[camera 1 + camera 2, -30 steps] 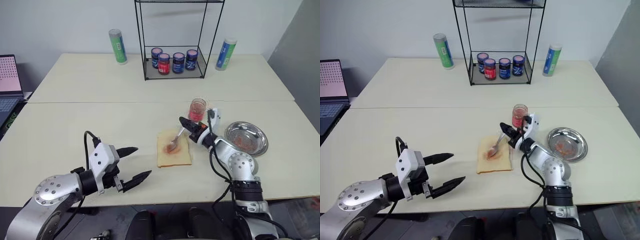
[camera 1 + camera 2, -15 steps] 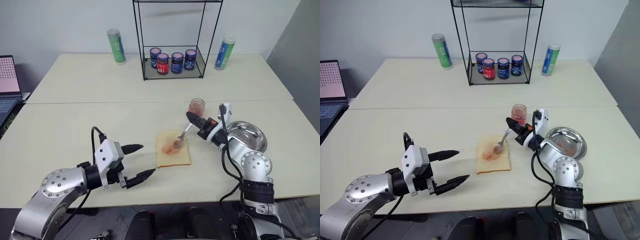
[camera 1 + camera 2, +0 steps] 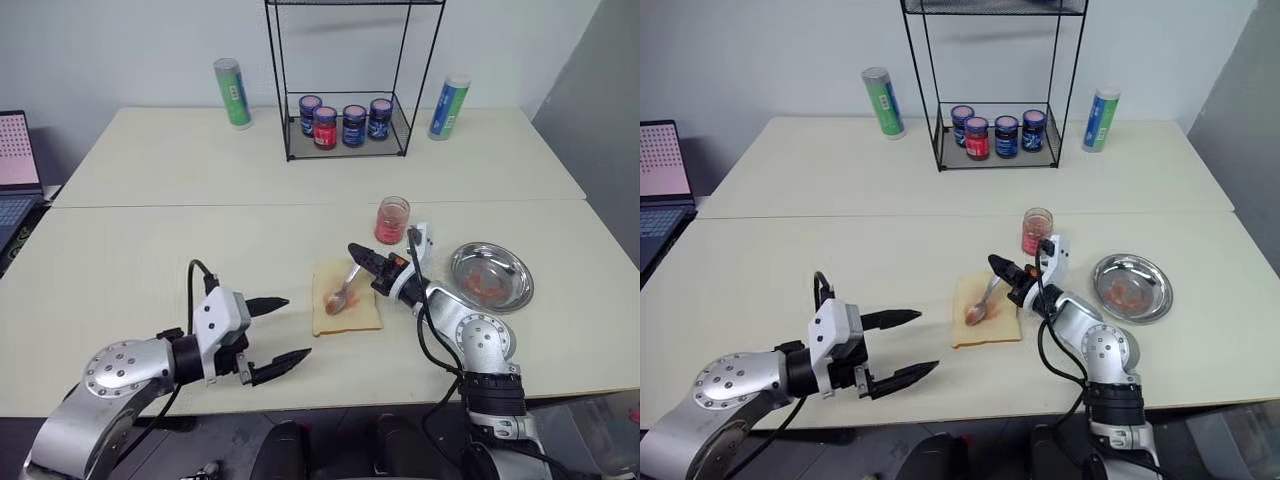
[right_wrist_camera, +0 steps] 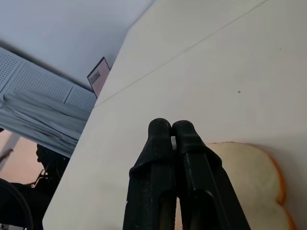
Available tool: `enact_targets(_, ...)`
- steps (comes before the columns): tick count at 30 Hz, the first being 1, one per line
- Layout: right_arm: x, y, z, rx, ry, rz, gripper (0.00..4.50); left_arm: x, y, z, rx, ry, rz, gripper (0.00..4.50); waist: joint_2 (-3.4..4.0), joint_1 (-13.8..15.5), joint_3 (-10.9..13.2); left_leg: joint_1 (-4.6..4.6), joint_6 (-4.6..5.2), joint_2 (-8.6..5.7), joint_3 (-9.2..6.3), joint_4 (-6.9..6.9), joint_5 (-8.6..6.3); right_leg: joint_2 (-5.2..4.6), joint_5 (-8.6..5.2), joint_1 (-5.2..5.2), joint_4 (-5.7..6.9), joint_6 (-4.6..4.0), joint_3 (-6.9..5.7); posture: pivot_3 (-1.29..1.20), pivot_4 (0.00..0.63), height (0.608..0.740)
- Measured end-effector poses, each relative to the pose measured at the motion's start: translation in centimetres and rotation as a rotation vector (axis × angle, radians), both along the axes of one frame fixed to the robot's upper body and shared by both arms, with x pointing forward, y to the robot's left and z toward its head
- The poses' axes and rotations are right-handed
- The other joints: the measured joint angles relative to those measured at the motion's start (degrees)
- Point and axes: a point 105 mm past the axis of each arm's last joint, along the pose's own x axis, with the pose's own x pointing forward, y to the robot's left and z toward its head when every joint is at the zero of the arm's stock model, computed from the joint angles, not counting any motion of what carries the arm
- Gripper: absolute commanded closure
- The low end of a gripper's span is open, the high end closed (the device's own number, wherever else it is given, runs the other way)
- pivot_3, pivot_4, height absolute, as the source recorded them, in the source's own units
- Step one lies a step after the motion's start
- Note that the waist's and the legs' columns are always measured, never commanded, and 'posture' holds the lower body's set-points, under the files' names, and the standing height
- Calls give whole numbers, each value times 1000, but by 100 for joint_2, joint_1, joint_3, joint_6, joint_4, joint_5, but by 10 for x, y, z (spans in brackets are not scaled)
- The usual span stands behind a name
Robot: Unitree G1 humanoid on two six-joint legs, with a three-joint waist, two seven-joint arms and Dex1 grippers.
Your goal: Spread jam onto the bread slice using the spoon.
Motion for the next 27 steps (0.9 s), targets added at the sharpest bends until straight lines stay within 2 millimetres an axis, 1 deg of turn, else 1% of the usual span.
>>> enact_targets(3, 1, -9, -1, -18, -9, -9, 4490, -1, 0, -1, 1, 6, 1, 0, 0, 6, 0, 0, 0, 0, 0, 0, 0, 0, 0, 2, -1, 0, 0, 0, 150, 740)
enact_targets(5, 2, -23, -2, -35, -15, -31, 4490, -2, 0, -1, 4, 6, 1, 0, -1, 15, 0, 0, 0, -2, 0, 1, 0, -1, 0, 2, -2, 0, 0, 0, 150, 740)
enact_targets(10, 0, -45, 3, -55, -34, -59, 4490, -1, 1, 1, 8, -3, -1, 0, -1, 14, -1, 1, 0, -2, 0, 1, 0, -1, -1, 3, -1, 1, 0, 0, 150, 740)
enact_targets(13, -2, -51, 4, -53, -33, -70, 4490, 1, 0, 3, 9, -14, -3, 0, -1, 14, -1, 1, 0, -1, 0, 1, 0, 0, -1, 2, -1, 2, 0, 0, 150, 740)
enact_targets(16, -5, -49, 11, -17, -23, -71, 4490, 5, -1, 10, 8, -44, -15, 0, -1, 10, 0, 1, 0, 0, 0, 1, 0, 1, -1, 2, 1, 3, 0, 0, 150, 740)
enact_targets(17, -6, -49, 15, 1, -24, -71, 4490, 7, -3, 12, 7, -50, -22, 0, -1, 9, 0, 1, 0, 0, 0, 0, 0, 2, -1, 1, 1, 2, 1, 0, 150, 740)
enact_targets(19, -5, -48, 30, 35, -45, -81, 4490, 12, -6, 21, 11, -80, -48, 0, -2, 8, 1, -1, 0, 0, 0, 1, 0, 3, -1, 0, 2, 3, 0, 0, 150, 740)
enact_targets(21, -4, -55, 49, 71, -78, -118, 4490, 20, -12, 38, 26, -122, -96, 0, -9, 32, 5, -4, 0, -1, -8, 5, 0, 4, -2, 2, 2, 5, -8, 0, 150, 740)
enact_targets(23, -4, -68, 71, 86, -127, -172, 4490, 26, -24, 60, 30, -178, -174, 0, -10, 51, 5, -6, 0, -9, -7, 6, 0, 7, -3, 5, -3, 10, -8, 0, 150, 740)
enact_targets(24, -4, -73, 77, 86, -139, -191, 4490, 27, -28, 65, 34, -189, -202, 0, -10, 47, 4, -6, 0, -9, -3, 5, 0, 7, -2, 6, -8, 11, -4, 0, 150, 740)
enact_targets(25, -5, -84, 83, 74, -151, -233, 4490, 29, -36, 72, 44, -208, -254, 0, -10, 50, 5, -8, 0, -14, -2, 5, 0, 10, -1, 5, -10, 11, -5, 0, 150, 740)
enact_targets(26, -5, -91, 86, 62, -156, -263, 4490, 31, -41, 75, 54, -214, -287, 0, -11, 39, 5, -9, 0, -15, 1, 3, 0, 12, 0, 5, -13, 10, 0, 0, 150, 740)
enact_targets(27, -5, -104, 88, 40, -162, -317, 4490, 35, -49, 78, 72, -227, -338, 0, -11, 39, 5, -9, 1, -17, 1, 3, 0, 14, 0, 6, -14, 11, 1, 0, 150, 740)
